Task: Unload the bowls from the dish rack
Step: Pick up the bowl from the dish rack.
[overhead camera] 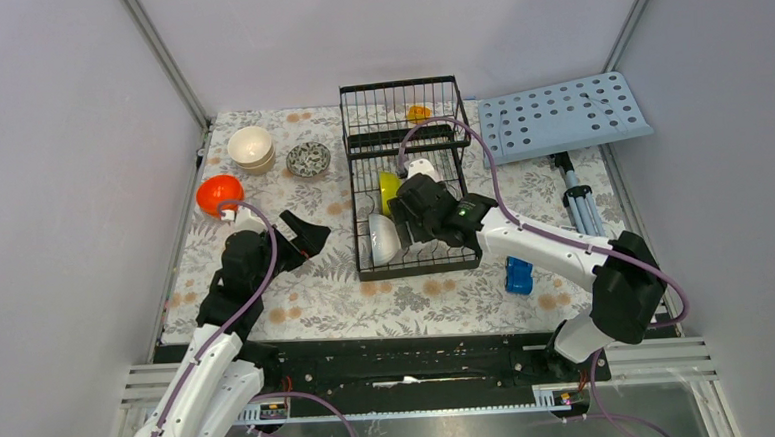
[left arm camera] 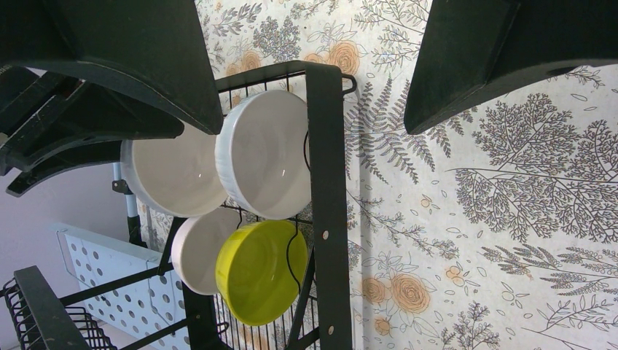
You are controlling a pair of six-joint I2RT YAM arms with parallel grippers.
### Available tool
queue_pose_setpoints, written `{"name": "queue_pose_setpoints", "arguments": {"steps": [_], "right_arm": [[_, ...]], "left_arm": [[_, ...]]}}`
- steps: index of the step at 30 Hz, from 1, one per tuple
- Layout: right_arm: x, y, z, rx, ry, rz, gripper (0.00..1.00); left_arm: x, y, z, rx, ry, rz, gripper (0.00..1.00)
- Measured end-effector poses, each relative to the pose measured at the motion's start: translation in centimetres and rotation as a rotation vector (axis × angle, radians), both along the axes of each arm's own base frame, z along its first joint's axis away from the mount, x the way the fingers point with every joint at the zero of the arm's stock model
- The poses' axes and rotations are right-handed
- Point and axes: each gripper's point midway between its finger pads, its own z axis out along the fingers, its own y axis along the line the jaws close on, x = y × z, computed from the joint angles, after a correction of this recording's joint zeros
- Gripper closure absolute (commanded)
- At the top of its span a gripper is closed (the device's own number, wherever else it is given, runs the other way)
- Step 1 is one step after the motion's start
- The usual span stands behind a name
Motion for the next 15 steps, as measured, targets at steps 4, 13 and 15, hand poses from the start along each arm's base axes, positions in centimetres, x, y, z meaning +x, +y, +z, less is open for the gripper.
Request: {"name": "queue_pose_setpoints", "arguments": {"steps": [4, 13, 15], "right_arm": [[0.2, 0.2, 0.7, -0.005, -0.023, -0.001, 1.0], [0.0, -0.5, 0.9, -0.027, -0.022, -0.006, 1.0], [0.0, -0.5, 1.5, -0.013, -0.031, -0.006, 1.0]], "left_arm": [[0.0, 0.0, 0.0, 0.0, 0.0, 0.0, 0.01], [0.0, 0.0, 0.0, 0.0, 0.001, 0.0, 0.01], [-0.1, 0.0, -0.1, 0.001, 0.004, 0.0, 0.01]]}}
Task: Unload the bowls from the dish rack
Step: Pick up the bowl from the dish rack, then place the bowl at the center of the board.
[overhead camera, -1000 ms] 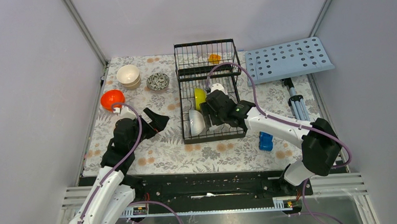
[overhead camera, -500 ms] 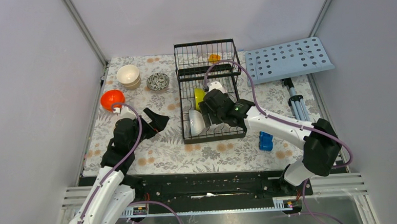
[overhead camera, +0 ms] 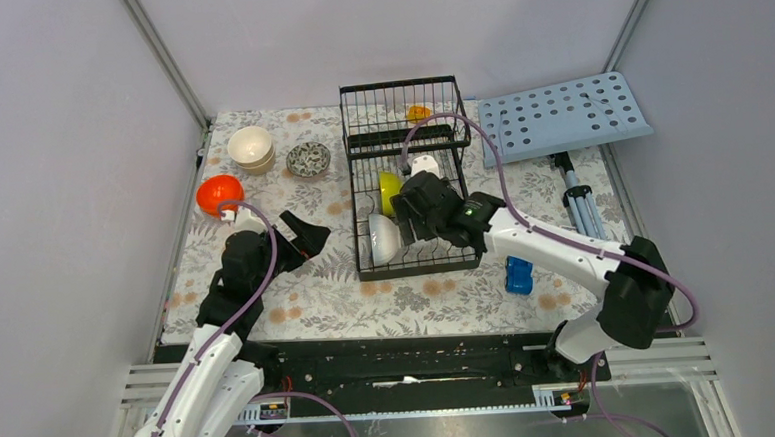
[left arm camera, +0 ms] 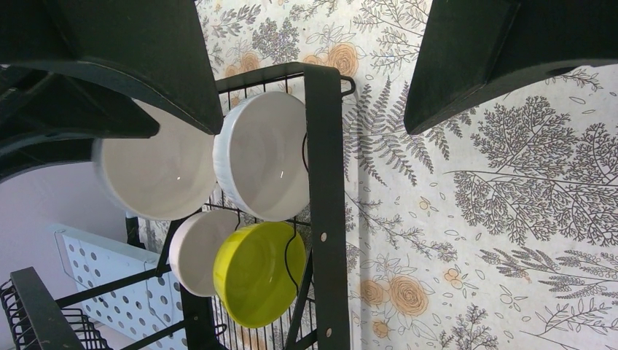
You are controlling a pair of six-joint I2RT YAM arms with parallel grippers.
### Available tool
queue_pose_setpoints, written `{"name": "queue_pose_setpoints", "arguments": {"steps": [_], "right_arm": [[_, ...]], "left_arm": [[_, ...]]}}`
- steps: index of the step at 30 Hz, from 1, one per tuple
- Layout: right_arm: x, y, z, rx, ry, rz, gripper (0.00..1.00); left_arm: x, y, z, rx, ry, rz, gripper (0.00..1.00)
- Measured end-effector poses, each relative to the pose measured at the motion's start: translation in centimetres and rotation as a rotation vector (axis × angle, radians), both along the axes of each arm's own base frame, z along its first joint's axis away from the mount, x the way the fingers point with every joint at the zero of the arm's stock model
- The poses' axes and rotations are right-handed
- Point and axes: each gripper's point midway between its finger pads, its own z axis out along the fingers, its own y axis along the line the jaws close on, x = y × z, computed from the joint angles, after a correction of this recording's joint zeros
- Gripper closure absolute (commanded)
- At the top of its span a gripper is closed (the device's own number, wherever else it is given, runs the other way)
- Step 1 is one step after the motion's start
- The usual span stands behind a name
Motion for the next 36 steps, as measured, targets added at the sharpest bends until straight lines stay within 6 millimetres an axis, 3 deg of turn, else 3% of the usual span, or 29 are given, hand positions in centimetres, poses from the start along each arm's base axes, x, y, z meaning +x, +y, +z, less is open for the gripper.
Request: {"name": "queue_pose_setpoints", "arguments": {"steps": [9, 16, 24, 36], "right_arm": [[-1.0, -0.1, 4.0, 0.133, -0.044, 0.009, 1.0], [-3.3, -0.6, 4.4, 0.304, 0.018, 0.028, 1.0], [-5.7, -0.5, 4.9, 0.583, 0.068, 0.073, 1.0], [-7.6, 1.1, 6.3, 1.053, 0.114, 0.155, 1.0]], "left_arm": [[-0.1, 0.1, -0.2, 0.004, 0.007, 0.003, 0.01], [-0.2, -0.1, 0.2, -0.002, 0.006, -0.008, 0.01], [-0.6, -1.6, 3.2, -0.056, -0.041, -0.09, 0.01], [-2.7, -4.2, 8.3, -0.11, -0.164, -0.294, 0.01]]}}
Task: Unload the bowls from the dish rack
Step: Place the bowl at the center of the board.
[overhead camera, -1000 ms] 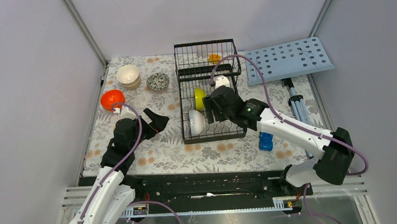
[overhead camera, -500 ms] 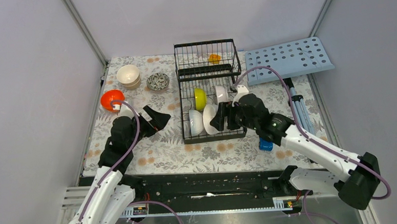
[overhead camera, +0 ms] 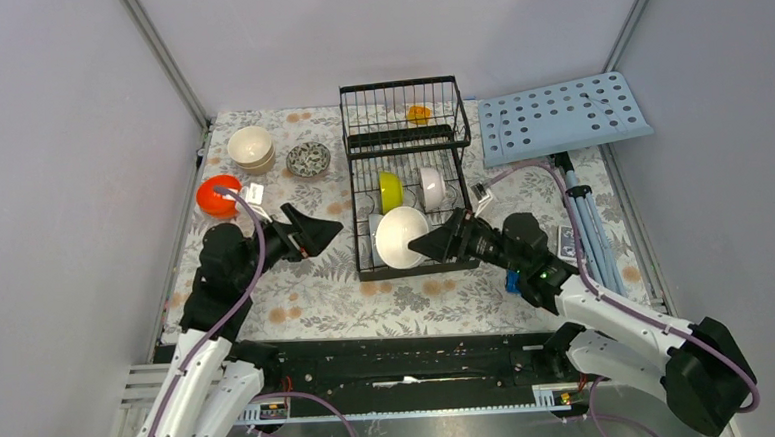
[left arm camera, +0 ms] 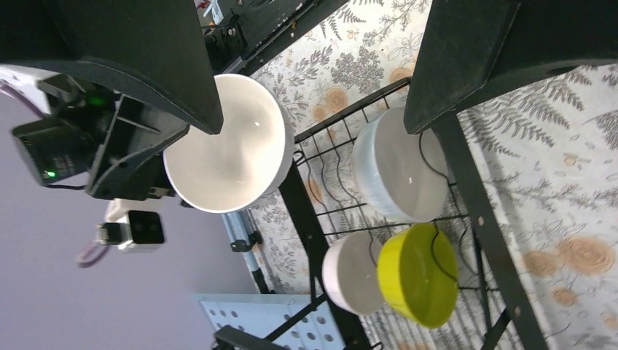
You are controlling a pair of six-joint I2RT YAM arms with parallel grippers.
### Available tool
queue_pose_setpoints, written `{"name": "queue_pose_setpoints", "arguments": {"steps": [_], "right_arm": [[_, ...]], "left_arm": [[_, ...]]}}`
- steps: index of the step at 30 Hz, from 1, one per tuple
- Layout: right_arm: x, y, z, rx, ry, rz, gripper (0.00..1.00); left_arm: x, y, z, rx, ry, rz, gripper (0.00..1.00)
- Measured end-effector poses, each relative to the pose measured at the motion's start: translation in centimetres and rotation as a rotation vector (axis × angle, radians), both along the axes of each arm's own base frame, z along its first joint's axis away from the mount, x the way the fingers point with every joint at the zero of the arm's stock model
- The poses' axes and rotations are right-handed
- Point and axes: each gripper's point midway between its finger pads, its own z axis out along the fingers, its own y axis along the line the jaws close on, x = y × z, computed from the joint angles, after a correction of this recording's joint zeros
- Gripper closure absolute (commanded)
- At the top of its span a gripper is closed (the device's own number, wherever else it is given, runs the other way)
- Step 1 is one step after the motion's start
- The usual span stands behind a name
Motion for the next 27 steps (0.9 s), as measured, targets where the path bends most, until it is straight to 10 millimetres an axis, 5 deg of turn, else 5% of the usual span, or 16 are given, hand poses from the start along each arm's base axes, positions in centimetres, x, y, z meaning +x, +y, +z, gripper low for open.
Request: {"name": "queue_pose_setpoints", "arguments": {"steps": [7, 19, 27], "right_arm": [[-1.3, 0.3, 0.8, 0.218, 0.025, 0.053, 1.0], [-3.3, -0.1, 4.1, 0.401, -0.056, 0.137, 1.0], [-3.9, -0.3, 3.2, 0.411, -0.03, 0.154, 1.0]], "left_arm": [[-1.3, -1.6, 1.9, 0.036, -0.069, -0.139, 0.01], [-4.1, -6.5, 2.5, 0.153, -0.068, -0.349, 0.01], [-4.3, -8.6, 4.1, 0.275, -0.085, -0.358, 0.03]]}}
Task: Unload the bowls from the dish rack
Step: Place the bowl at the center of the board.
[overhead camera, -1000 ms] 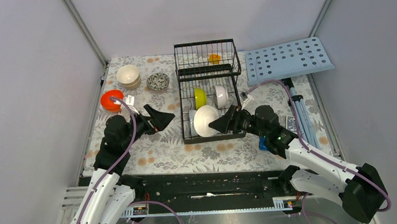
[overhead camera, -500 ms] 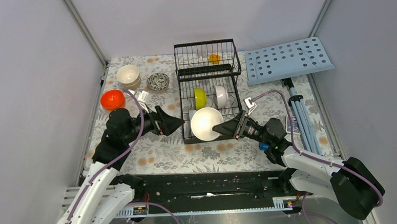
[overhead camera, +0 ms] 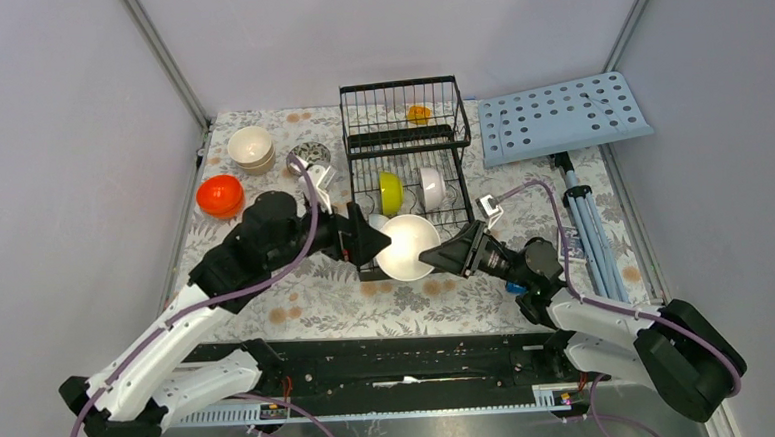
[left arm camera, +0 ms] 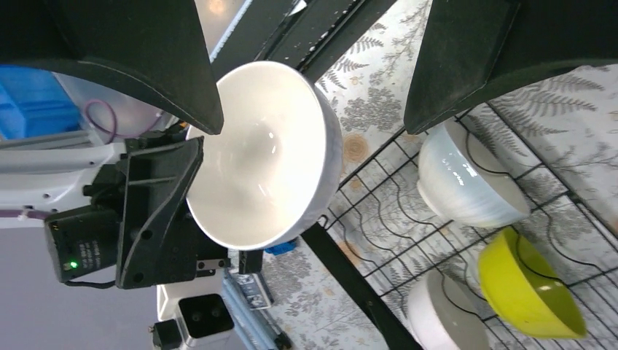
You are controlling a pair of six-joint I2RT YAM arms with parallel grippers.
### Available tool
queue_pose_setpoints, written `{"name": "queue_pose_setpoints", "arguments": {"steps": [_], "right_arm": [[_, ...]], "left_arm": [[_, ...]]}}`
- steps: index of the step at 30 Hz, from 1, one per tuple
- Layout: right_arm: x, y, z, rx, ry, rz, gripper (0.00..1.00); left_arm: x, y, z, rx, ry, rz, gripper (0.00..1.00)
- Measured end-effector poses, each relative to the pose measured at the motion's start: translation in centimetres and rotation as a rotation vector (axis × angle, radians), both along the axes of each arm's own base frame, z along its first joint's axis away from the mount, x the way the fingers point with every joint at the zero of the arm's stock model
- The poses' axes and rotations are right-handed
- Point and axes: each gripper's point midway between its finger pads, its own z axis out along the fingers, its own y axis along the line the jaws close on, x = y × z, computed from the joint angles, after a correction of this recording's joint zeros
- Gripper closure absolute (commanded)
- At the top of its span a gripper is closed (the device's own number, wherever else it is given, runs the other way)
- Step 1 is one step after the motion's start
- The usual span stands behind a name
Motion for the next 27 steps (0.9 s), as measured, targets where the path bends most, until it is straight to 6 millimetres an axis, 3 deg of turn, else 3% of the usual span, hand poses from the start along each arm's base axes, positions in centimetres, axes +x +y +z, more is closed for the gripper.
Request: {"name": "queue_pose_setpoints", "arguments": {"steps": [3, 10, 15, 27], "right_arm": [[0.0, 0.0, -0.4, 0.0, 0.018, 0.003, 1.0], [-0.2, -0.1, -0.3, 0.016, 0.02, 0.007, 1.0], [-0.3, -0.1, -0.2, 0.018, 0.014, 0.015, 1.0], [-0.6, 0.0, -0.3, 0.011, 0.014, 0.032, 1.0]], "left_arm": [[0.6, -0.3, 0.0, 0.066, -0.005, 0.015, 0.09], [1.5, -0.5, -2.9, 0.252, 0.026, 0.029, 0.16], [2.3, -0.4, -3.9, 0.331, 0.023, 0.043, 0.24], [1.7, -1.8, -4.3, 0.371, 0.009, -0.003, 0.56]]}}
